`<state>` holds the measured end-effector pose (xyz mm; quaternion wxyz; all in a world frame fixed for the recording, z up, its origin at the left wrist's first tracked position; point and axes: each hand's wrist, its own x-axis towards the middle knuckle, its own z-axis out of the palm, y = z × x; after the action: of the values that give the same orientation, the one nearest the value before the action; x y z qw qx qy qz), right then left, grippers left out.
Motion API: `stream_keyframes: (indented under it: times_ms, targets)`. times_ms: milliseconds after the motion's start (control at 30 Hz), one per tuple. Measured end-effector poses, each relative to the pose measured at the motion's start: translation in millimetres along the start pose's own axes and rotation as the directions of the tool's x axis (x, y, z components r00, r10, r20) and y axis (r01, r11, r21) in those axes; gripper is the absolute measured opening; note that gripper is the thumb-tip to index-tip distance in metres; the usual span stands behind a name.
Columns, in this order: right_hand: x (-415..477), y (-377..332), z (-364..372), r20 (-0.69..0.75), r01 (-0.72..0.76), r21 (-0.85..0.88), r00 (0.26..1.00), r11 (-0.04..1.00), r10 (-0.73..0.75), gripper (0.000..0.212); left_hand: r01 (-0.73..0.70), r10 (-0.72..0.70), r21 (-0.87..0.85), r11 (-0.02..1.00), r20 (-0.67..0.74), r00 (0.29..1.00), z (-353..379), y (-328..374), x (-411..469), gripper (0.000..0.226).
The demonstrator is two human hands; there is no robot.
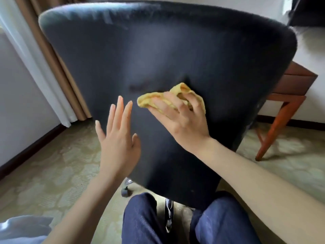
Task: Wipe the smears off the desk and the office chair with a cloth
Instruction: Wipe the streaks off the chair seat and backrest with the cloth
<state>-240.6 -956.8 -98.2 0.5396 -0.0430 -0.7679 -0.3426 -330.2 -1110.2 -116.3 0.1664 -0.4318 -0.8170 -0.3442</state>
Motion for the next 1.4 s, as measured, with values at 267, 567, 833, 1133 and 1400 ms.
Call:
stream_keyframes:
  times_ms: [267, 567, 833, 1133, 1400]
  targets:
    - [-127, -18, -25, 0.676, 0.306, 0.216, 0.639, 0.927, -0.368, 0.02, -0.214, 0.212, 0.024, 0.977, 0.079, 0.974, -2, 45, 5, 0.104]
    - [-170, 46, -62, 0.667, 0.615, 0.295, 0.416, 0.731, -0.618, 0.036, -0.247, 0.242, 0.031, 0.969, 0.104, 0.965, 7, 60, 13, 0.11]
    - [-92, 119, -84, 0.383, 0.456, 0.055, 0.812, 0.888, -0.441, 0.037, -0.272, 0.266, 0.036, 0.962, 0.124, 0.956, 11, 72, 12, 0.104]
    - [-7, 148, -79, 0.02, 0.22, -0.21, 0.975, 0.953, -0.221, 0.037, -0.325, 0.307, -0.203, 0.923, -0.116, 0.945, -1, 80, 12, 0.075]
    - [14, 86, -54, -0.231, -0.472, 0.031, 0.854, 0.881, 0.466, 0.04, -0.187, 0.086, -0.275, 0.943, -0.342, 0.936, -61, 57, 70, 0.082]
